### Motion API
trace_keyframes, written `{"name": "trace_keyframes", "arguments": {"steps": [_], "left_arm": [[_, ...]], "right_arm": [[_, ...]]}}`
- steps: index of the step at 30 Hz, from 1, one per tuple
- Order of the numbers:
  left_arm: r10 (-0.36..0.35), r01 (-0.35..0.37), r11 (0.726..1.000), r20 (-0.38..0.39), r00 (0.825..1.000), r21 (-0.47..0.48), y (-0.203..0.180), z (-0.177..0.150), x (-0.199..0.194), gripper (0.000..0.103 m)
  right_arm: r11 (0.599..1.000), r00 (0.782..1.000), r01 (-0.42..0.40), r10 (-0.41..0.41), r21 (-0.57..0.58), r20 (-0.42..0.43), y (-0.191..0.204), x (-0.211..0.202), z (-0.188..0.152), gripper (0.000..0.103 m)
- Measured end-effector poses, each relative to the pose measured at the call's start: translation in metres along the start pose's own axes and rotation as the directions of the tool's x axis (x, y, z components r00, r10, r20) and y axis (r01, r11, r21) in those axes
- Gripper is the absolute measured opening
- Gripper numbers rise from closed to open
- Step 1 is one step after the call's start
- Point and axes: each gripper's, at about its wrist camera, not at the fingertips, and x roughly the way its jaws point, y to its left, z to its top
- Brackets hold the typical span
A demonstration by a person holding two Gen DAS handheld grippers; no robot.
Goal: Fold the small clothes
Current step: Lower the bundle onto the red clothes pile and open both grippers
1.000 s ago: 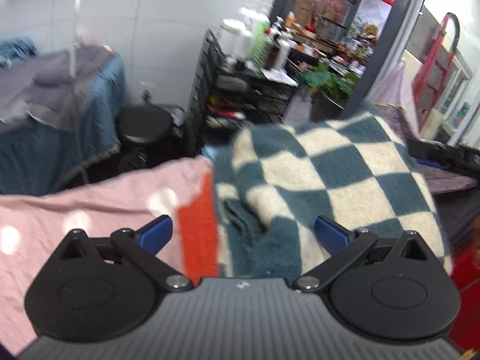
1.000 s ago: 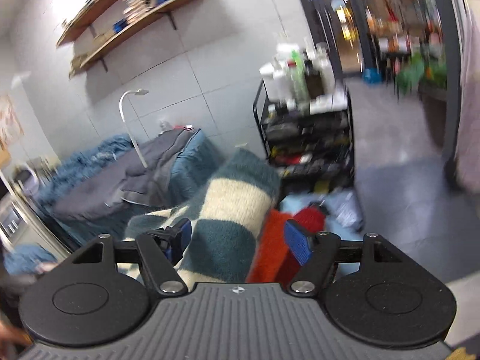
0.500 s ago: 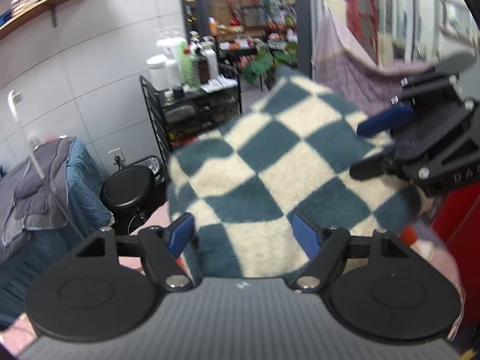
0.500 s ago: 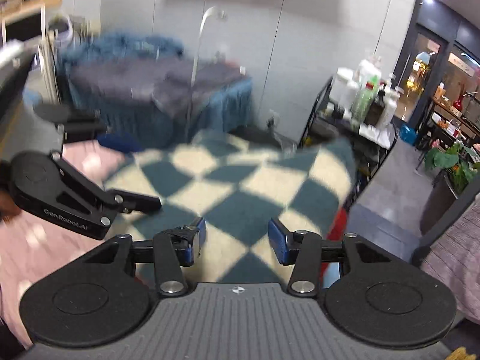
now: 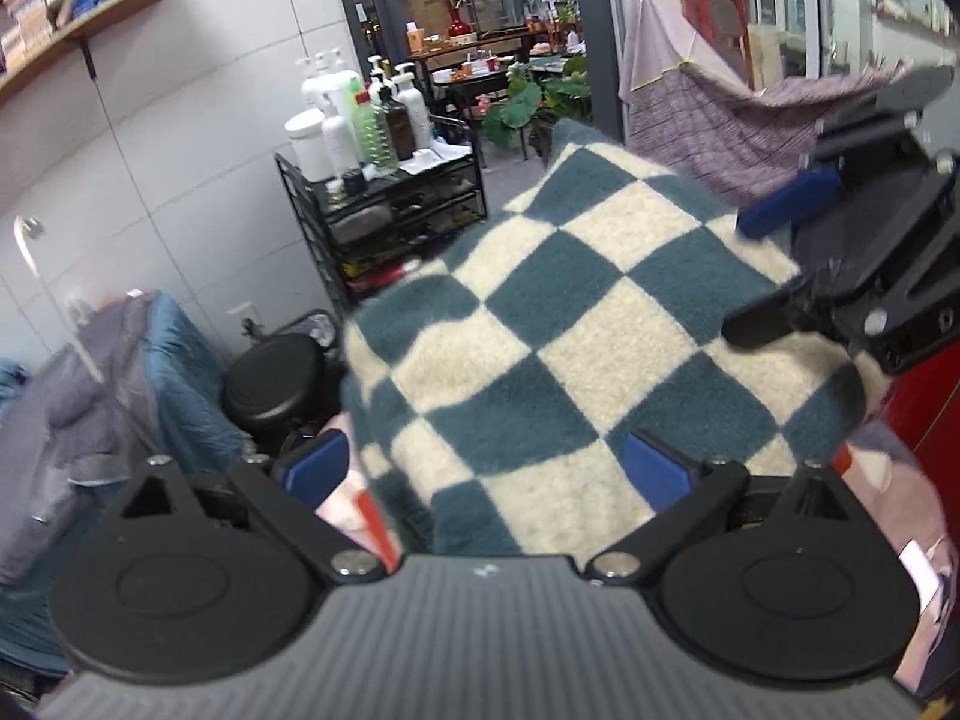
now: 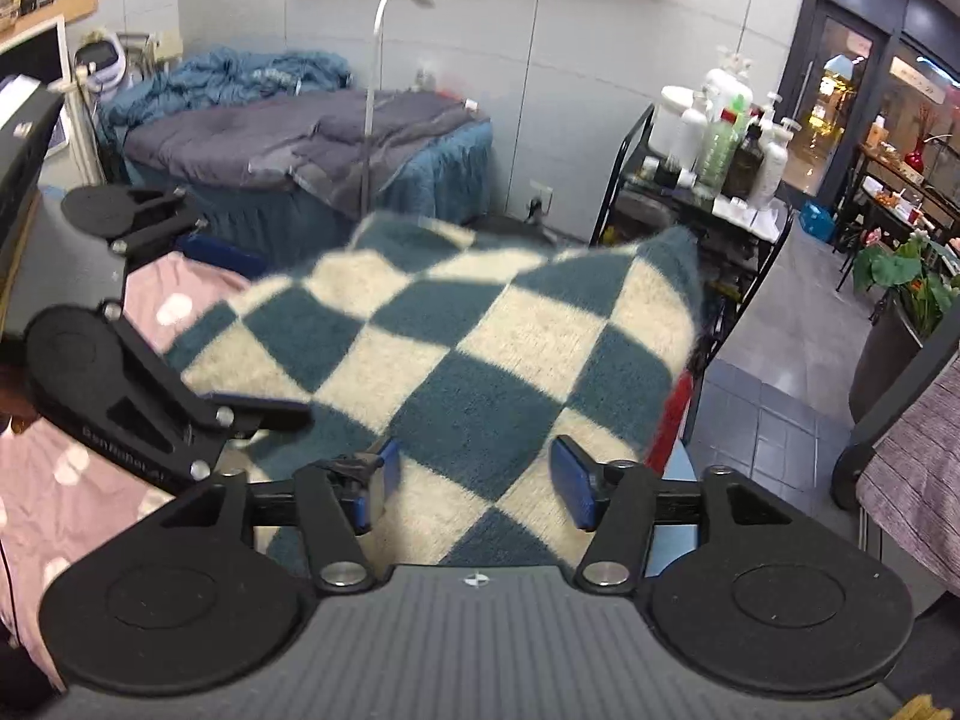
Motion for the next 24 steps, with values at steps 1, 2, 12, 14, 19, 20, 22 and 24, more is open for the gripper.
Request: {"name": "trace_keyframes", "arguments": {"steps": [1, 2, 12, 14, 19, 20, 22, 24], "left_arm": [[0.023, -0.023, 1.0, -0.002, 1.0, 0.017, -0.001, 0.001, -0.006, 0.103], [0.042, -0.042, 0.998, -0.005, 0.999, 0.036, -0.002, 0.003, -0.012, 0.103], [0.123, -0.112, 0.989, -0.106, 0.987, 0.1, -0.009, 0.011, -0.04, 0.103], [0.05, -0.044, 0.998, -0.136, 0.989, 0.047, -0.003, 0.011, -0.046, 0.103], [0.047, -0.046, 0.999, -0.161, 0.986, 0.014, 0.002, 0.011, -0.057, 0.103], [0.064, -0.061, 0.998, -0.163, 0.985, 0.019, 0.002, 0.01, -0.057, 0.103], [0.049, -0.05, 0.999, -0.172, 0.984, 0.0, 0.005, 0.011, -0.055, 0.103], [0.033, -0.037, 0.999, -0.186, 0.982, -0.02, 0.007, 0.011, -0.053, 0.103]], "right_arm": [[1.0, 1.0, 0.011, -0.011, 0.006, 0.012, 0.002, -0.005, 0.004, 0.103], [1.0, 0.999, 0.023, -0.024, 0.012, 0.025, 0.004, -0.009, 0.007, 0.103], [1.0, 1.0, 0.003, -0.003, 0.012, 0.014, 0.02, -0.024, 0.03, 0.103], [1.0, 1.0, 0.004, -0.004, -0.011, -0.011, 0.026, -0.026, 0.031, 0.103], [0.999, 0.997, -0.026, 0.024, -0.02, -0.066, 0.034, -0.035, 0.034, 0.103], [0.999, 0.997, -0.025, 0.023, -0.025, -0.069, 0.036, -0.037, 0.033, 0.103], [0.999, 0.998, -0.012, 0.009, -0.044, -0.068, 0.039, -0.039, 0.034, 0.103], [0.998, 0.997, 0.001, -0.005, -0.056, -0.071, 0.04, -0.039, 0.034, 0.103]]}}
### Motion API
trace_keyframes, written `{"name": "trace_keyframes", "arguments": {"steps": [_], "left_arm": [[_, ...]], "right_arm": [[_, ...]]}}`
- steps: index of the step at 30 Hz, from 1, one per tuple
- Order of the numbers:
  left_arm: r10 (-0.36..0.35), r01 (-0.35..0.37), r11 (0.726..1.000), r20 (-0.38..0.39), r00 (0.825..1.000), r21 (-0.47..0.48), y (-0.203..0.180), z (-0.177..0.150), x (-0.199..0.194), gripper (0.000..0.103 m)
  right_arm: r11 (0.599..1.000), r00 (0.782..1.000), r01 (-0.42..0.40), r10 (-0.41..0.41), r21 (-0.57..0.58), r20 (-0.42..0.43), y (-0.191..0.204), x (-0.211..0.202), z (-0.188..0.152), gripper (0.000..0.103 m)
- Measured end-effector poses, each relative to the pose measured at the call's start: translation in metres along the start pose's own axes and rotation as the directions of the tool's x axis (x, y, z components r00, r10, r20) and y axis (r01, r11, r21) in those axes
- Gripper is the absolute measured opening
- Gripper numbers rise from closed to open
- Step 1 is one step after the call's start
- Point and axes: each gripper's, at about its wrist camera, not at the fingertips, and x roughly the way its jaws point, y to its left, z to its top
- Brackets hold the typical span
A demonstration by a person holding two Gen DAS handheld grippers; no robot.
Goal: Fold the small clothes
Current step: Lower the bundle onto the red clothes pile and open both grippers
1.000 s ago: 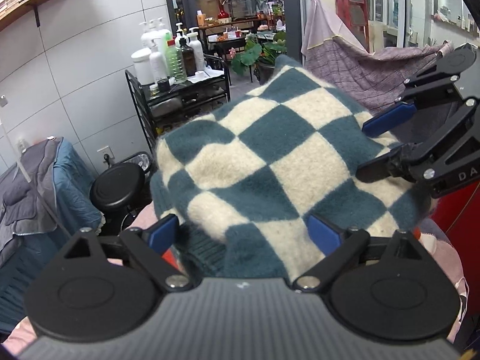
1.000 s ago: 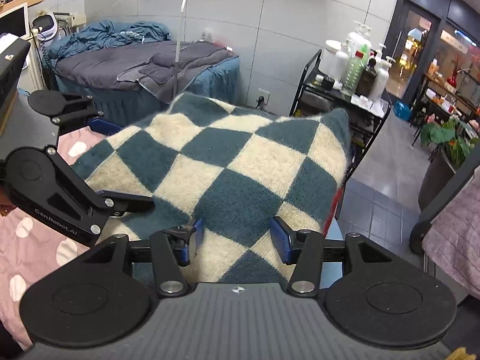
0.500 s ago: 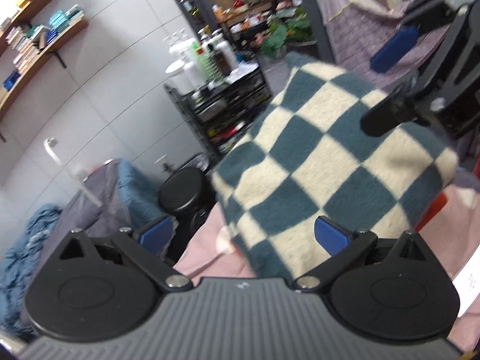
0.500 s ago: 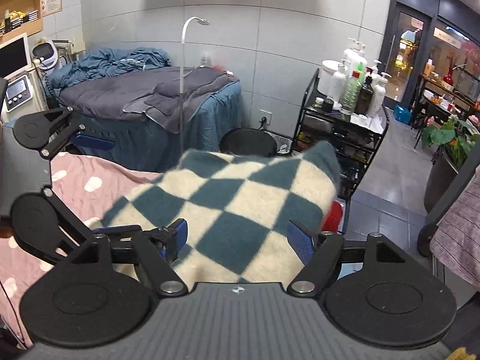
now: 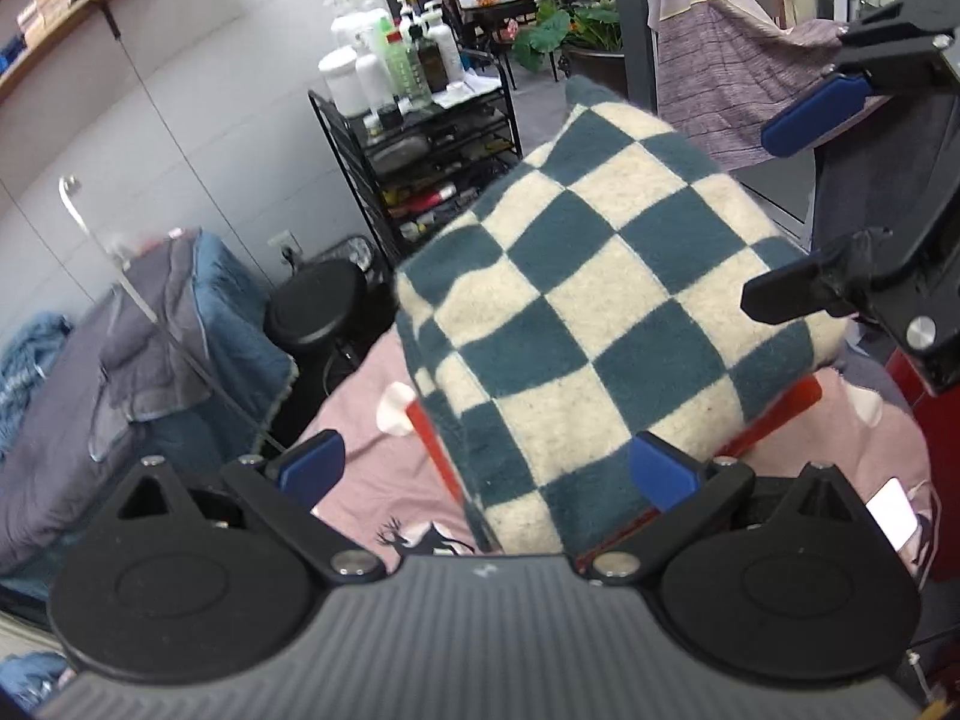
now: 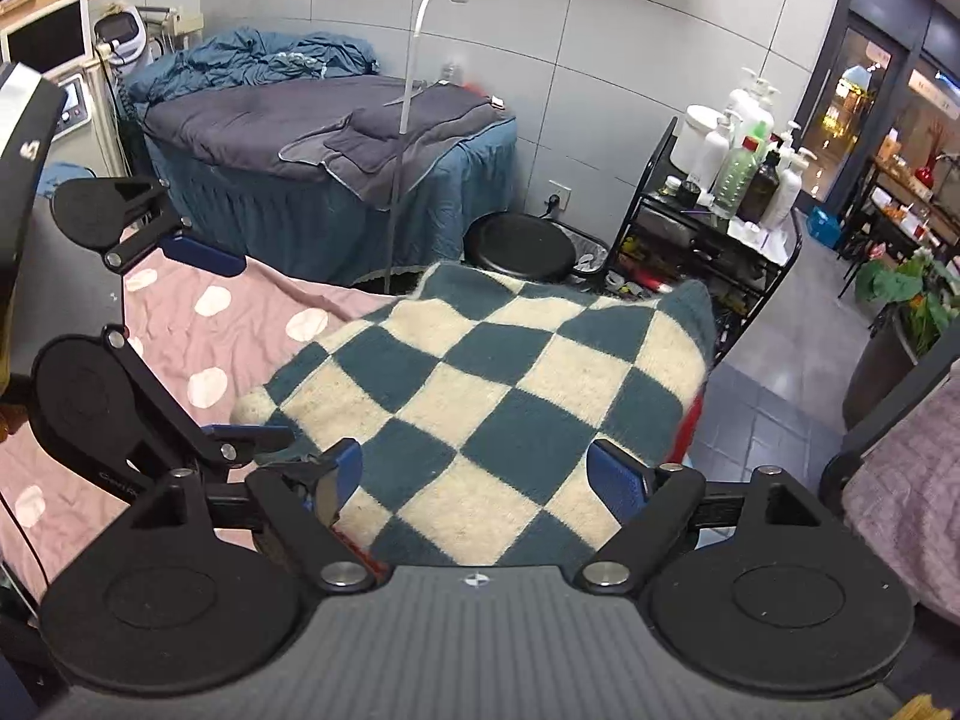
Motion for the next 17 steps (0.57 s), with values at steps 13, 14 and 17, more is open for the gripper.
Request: {"name": "trace_keyframes", "arguments": {"steps": [13, 14, 17], "left_arm": [[0.03, -0.032, 0.998, 0.041, 0.999, 0.045, -0.011, -0.002, -0.006, 0.103], [0.038, -0.04, 0.998, 0.045, 0.998, 0.048, -0.012, -0.002, -0.008, 0.103], [0.031, -0.032, 0.999, 0.017, 0.999, 0.042, -0.011, 0.0, -0.007, 0.103]], "right_arm": [[1.0, 0.999, 0.024, -0.024, -0.007, -0.048, 0.006, 0.003, -0.003, 0.103], [0.999, 0.998, 0.031, -0.031, -0.009, -0.055, 0.006, 0.004, -0.003, 0.103], [0.999, 0.997, 0.033, -0.034, -0.008, -0.071, 0.007, 0.005, -0.005, 0.103]]}}
